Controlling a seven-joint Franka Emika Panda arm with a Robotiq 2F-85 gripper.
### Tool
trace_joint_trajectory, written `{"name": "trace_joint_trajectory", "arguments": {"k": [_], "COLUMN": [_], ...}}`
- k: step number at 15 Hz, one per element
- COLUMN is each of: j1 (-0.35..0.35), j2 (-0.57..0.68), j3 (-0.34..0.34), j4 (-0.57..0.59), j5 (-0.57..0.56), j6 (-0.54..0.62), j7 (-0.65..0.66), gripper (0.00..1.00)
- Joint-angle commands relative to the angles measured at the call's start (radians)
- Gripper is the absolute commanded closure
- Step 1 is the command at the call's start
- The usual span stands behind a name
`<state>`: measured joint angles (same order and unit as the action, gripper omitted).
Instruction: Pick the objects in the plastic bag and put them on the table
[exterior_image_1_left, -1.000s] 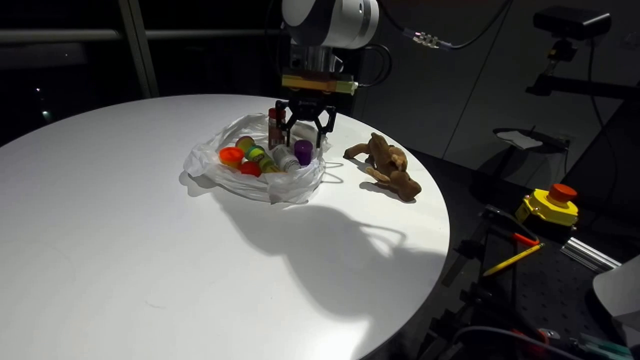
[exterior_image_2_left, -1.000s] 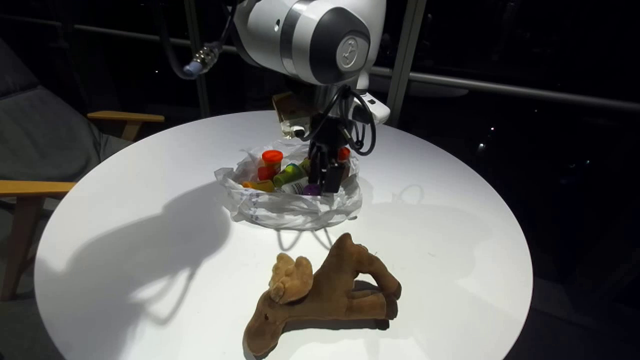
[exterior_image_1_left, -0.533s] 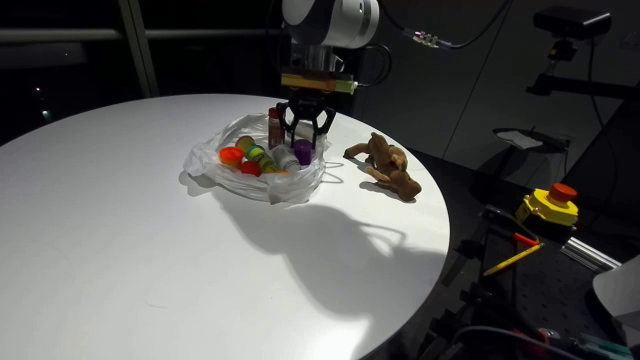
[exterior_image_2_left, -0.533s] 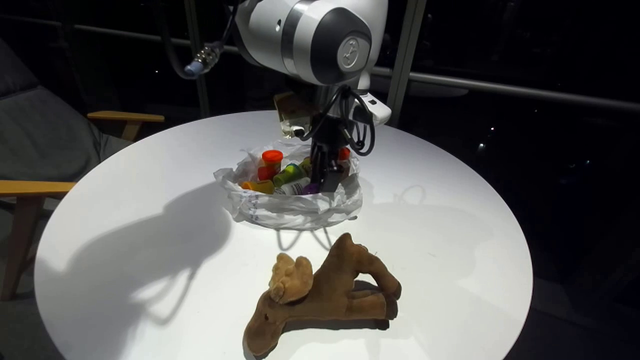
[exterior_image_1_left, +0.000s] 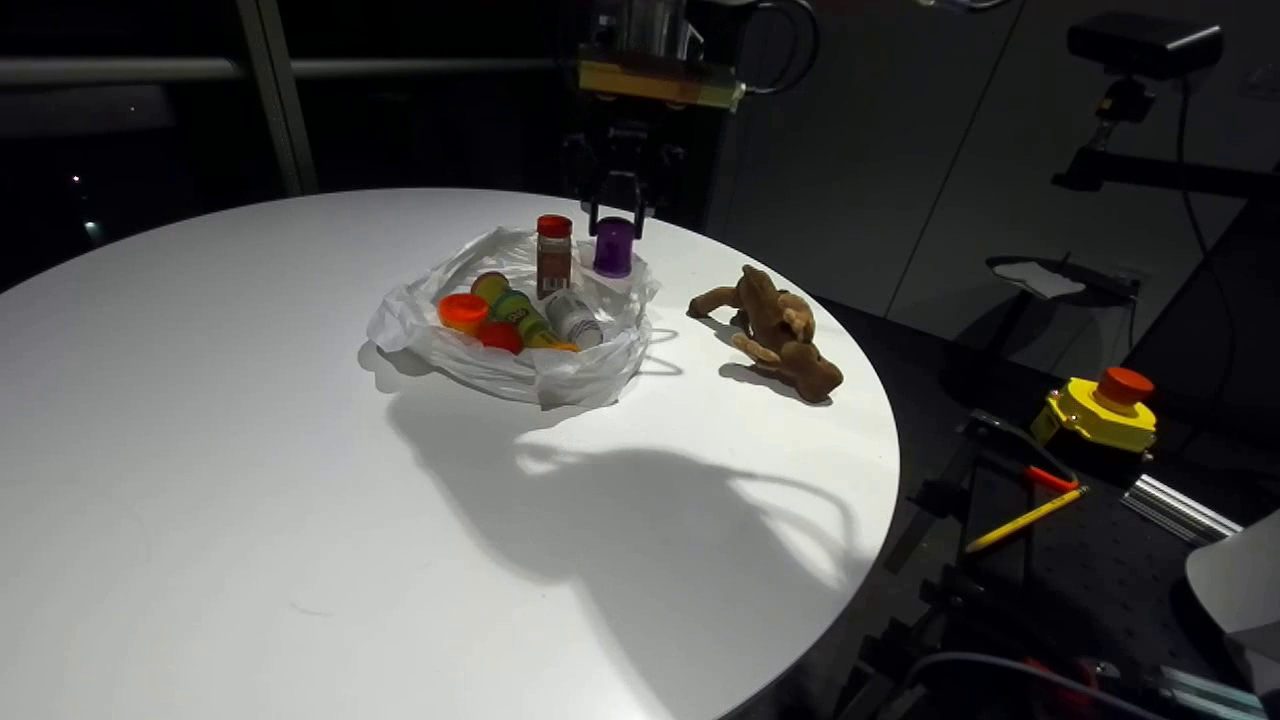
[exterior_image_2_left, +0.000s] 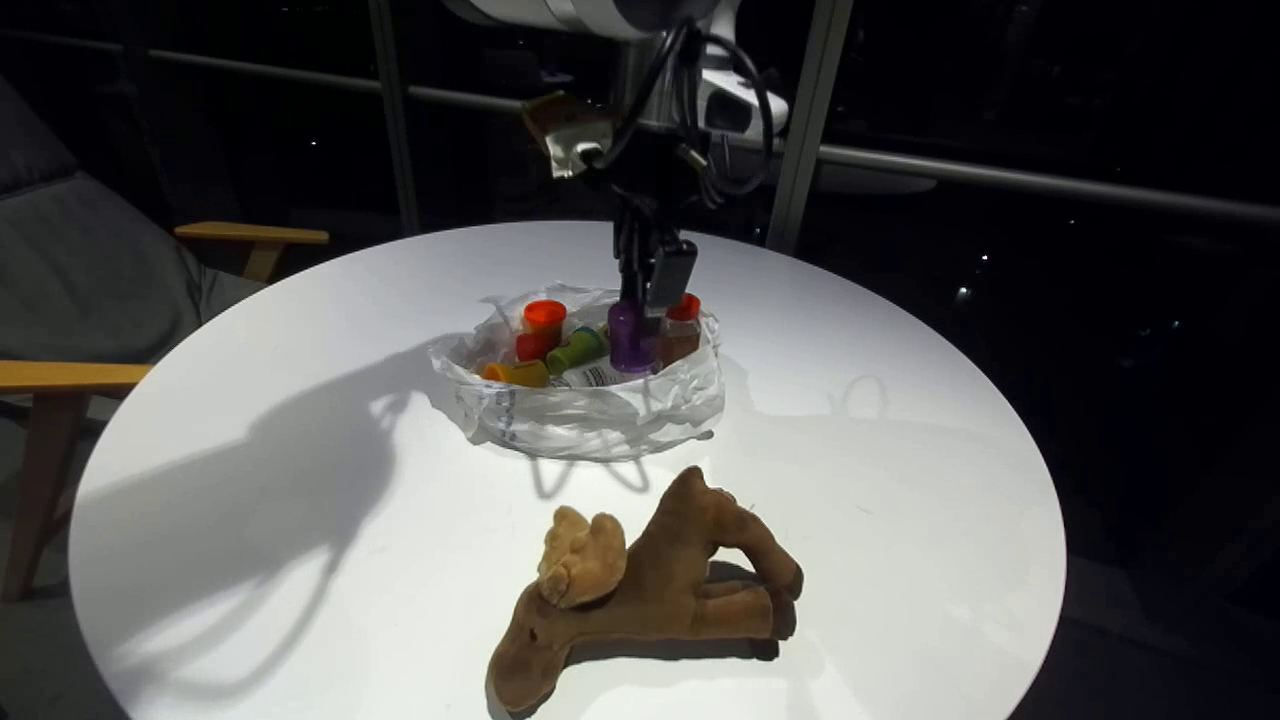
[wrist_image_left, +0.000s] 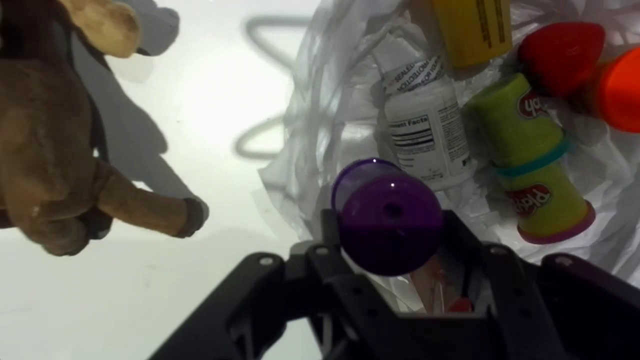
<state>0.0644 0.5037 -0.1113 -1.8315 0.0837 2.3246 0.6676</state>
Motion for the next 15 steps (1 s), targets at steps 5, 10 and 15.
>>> {"name": "trace_joint_trajectory", "arguments": {"k": [5,10,15], "j1": [-0.018,-0.019,0.015], "j2": [-0.350,-0.273,-0.143], "j3": [0.023,0.027,-0.005], "j4": [-0.398,-0.495,-0.501], "j5": [-0.060,-0.080,-0.123], "j6": [0.006,0.152,0.359], "j7": [-0.206,-0.248,-0.204], "gripper": [0.74,0.74,0.74]}}
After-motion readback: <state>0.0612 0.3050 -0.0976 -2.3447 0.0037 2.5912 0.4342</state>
